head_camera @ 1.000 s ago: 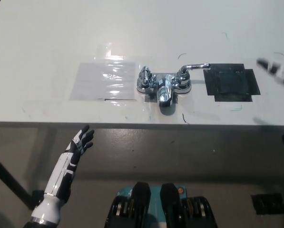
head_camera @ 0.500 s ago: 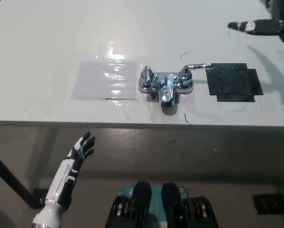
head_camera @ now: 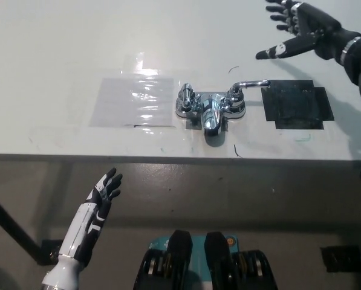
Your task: The faucet is at the center of the desk and the robot turn off the faucet by turning the right faucet handle using the right hand
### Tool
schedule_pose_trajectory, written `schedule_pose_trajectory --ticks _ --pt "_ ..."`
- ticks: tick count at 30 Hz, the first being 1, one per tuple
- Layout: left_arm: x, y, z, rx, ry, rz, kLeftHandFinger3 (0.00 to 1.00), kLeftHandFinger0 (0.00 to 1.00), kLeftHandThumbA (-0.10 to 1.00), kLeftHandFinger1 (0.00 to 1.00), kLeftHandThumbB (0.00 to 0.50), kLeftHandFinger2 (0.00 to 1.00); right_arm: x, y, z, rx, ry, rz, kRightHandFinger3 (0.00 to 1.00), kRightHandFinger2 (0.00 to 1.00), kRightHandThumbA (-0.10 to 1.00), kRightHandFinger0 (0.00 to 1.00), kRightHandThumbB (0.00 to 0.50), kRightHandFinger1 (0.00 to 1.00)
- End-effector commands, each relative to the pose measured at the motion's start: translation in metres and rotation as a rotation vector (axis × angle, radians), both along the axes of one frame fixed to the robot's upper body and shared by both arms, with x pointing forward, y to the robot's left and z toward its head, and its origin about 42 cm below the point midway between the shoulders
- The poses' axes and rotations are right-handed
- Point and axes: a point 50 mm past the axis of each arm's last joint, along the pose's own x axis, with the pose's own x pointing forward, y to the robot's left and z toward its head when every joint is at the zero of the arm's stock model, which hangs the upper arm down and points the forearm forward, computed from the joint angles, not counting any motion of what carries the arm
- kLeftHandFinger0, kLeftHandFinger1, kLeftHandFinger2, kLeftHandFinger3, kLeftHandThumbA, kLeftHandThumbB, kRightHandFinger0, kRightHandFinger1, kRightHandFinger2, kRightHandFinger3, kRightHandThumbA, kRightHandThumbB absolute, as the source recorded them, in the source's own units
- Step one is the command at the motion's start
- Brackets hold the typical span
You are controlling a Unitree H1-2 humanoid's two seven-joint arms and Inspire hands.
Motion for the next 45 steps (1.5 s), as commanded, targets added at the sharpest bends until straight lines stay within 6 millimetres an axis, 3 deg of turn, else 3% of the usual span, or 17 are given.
schedule_pose_trajectory --ticks 1,5,8,13,18,28,39,42,45 --pt "0.003 -0.002 0.010 0.025 -0.061 -0.035 1.00 1.00 0.93 1.00 0.227 1.00 0.007 0.014 0.040 -0.042 -0.098 0.043 1.00 1.00 1.00 1.00 0.366 1.00" --pt "0.004 -0.002 0.009 0.030 -0.054 -0.035 1.00 1.00 0.92 1.00 0.227 1.00 0.009 0.018 0.031 -0.040 -0.072 0.037 1.00 1.00 1.00 1.00 0.401 1.00" --pt "0.006 -0.004 0.008 0.050 -0.058 -0.039 1.00 1.00 0.93 1.00 0.226 1.00 0.008 0.016 0.023 -0.069 -0.062 0.035 1.00 1.00 1.00 1.00 0.359 1.00" --pt "0.003 -0.003 0.007 0.043 -0.053 -0.037 1.00 1.00 0.92 1.00 0.211 1.00 0.007 0.017 0.006 -0.062 -0.010 0.026 1.00 1.00 1.00 1.00 0.366 1.00" --pt "0.011 -0.005 0.011 0.038 -0.063 -0.051 1.00 1.00 0.92 1.00 0.232 1.00 0.006 0.010 0.004 -0.018 0.015 0.032 1.00 1.00 1.00 1.00 0.380 1.00" --pt "0.008 -0.005 0.010 0.053 -0.057 -0.053 1.00 1.00 0.92 1.00 0.217 1.00 0.004 0.013 -0.007 0.044 0.062 0.041 1.00 1.00 1.00 1.00 0.399 1.00" --pt "0.008 -0.005 0.011 0.068 -0.069 -0.045 1.00 1.00 0.92 1.00 0.201 1.00 0.001 0.035 -0.026 0.035 0.088 0.073 1.00 1.00 1.00 1.00 0.385 1.00" --pt "0.008 -0.005 0.012 0.066 -0.073 -0.048 1.00 1.00 0.92 1.00 0.200 1.00 0.000 0.039 -0.031 0.042 0.100 0.071 1.00 1.00 1.00 1.00 0.414 1.00" --pt "0.009 -0.005 0.013 0.064 -0.070 -0.049 1.00 1.00 0.91 1.00 0.199 1.00 -0.001 0.041 -0.035 0.031 0.099 0.075 1.00 1.00 1.00 1.00 0.411 1.00"
